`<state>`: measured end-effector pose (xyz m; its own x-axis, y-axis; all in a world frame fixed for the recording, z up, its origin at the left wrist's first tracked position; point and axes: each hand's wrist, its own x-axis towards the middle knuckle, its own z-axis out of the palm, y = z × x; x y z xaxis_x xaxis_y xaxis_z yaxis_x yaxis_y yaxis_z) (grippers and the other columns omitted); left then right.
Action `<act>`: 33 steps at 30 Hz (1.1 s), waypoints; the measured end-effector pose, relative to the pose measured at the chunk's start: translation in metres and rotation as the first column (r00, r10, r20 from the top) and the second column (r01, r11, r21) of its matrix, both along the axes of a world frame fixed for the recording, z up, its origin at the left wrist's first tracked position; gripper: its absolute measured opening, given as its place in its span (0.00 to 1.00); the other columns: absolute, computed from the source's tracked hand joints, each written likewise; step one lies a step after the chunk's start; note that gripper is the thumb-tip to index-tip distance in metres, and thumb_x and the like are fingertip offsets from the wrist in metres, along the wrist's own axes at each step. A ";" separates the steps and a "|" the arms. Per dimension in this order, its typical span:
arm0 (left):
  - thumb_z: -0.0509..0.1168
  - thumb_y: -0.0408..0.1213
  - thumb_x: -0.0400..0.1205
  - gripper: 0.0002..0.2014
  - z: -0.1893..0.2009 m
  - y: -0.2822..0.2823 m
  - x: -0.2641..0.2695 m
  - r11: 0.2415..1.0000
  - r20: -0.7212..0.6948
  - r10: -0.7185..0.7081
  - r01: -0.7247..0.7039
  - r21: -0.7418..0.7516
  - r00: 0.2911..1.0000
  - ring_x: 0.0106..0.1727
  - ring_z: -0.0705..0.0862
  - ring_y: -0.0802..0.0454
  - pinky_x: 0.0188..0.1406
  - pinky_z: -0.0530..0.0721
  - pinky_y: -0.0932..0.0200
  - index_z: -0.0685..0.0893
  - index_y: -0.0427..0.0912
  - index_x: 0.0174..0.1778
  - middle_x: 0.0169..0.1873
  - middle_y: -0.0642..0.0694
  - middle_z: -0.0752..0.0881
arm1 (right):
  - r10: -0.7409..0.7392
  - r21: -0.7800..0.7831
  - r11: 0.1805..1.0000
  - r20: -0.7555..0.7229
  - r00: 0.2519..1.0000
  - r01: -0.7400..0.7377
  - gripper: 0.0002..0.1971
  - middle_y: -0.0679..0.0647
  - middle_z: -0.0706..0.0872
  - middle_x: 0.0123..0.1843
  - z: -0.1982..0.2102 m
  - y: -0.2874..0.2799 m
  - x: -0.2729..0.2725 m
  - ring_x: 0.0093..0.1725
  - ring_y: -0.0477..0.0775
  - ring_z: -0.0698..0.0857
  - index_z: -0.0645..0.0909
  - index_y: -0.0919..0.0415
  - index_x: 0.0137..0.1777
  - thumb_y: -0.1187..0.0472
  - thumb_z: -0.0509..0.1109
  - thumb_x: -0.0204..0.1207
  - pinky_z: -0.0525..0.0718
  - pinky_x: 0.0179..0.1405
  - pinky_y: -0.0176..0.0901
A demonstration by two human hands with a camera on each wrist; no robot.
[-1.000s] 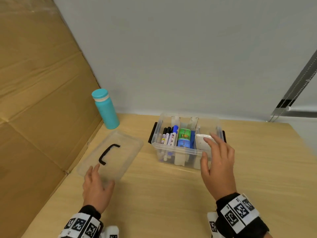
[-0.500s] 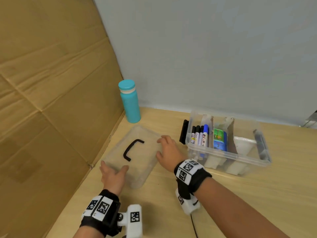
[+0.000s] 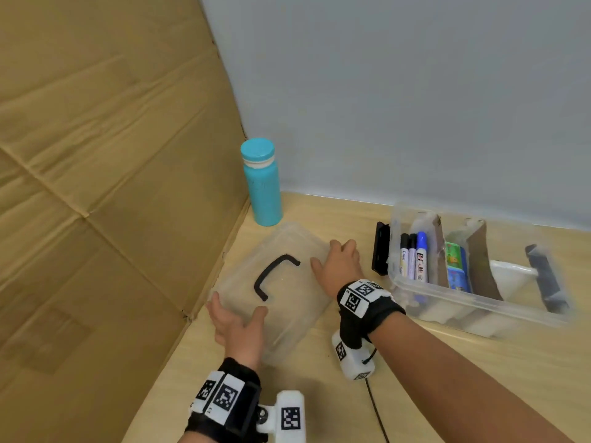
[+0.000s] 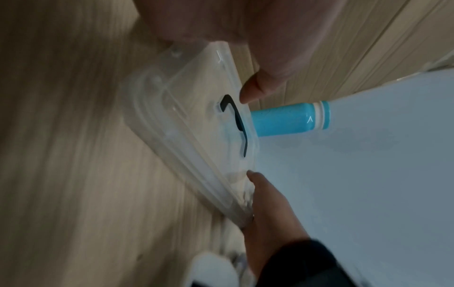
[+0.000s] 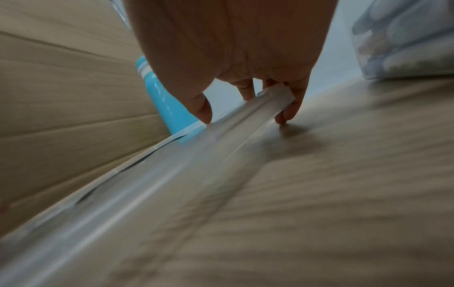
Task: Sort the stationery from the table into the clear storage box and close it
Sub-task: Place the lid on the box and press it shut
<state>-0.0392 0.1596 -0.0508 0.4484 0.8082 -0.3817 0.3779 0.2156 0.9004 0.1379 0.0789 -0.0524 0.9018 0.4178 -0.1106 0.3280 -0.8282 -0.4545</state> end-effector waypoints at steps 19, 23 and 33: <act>0.62 0.28 0.82 0.36 0.103 -0.063 0.011 0.934 0.446 -0.187 0.019 0.356 0.875 0.71 0.69 0.63 0.65 0.69 0.70 0.51 0.49 0.81 0.76 0.55 0.66 | 0.061 0.862 0.504 0.036 0.998 -0.062 0.08 0.58 0.84 0.44 0.129 -0.164 -0.056 0.34 0.55 0.85 0.73 0.54 0.50 0.53 0.68 0.78 0.85 0.30 0.43; 0.61 0.40 0.84 0.33 0.124 -0.096 0.029 0.826 0.408 -0.410 0.142 0.545 0.816 0.75 0.66 0.65 0.73 0.69 0.67 0.52 0.50 0.82 0.78 0.56 0.64 | -0.152 0.936 0.351 0.078 0.985 -0.020 0.09 0.51 0.80 0.31 0.140 -0.213 -0.047 0.22 0.53 0.78 0.72 0.61 0.46 0.55 0.64 0.79 0.82 0.22 0.43; 0.55 0.45 0.85 0.27 0.094 -0.133 0.119 0.557 -0.064 -0.569 0.441 0.704 0.820 0.75 0.63 0.48 0.75 0.62 0.52 0.58 0.49 0.81 0.76 0.49 0.70 | -0.385 0.783 0.581 0.022 0.923 0.223 0.11 0.52 0.80 0.54 0.095 -0.279 0.021 0.55 0.53 0.79 0.70 0.55 0.65 0.58 0.58 0.84 0.79 0.53 0.46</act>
<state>0.0798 0.0269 0.0437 0.8634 0.4261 0.2702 0.0768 -0.6403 0.7643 0.1592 -0.1997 0.0428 0.9601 -0.0248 0.2784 0.2606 -0.2807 -0.9237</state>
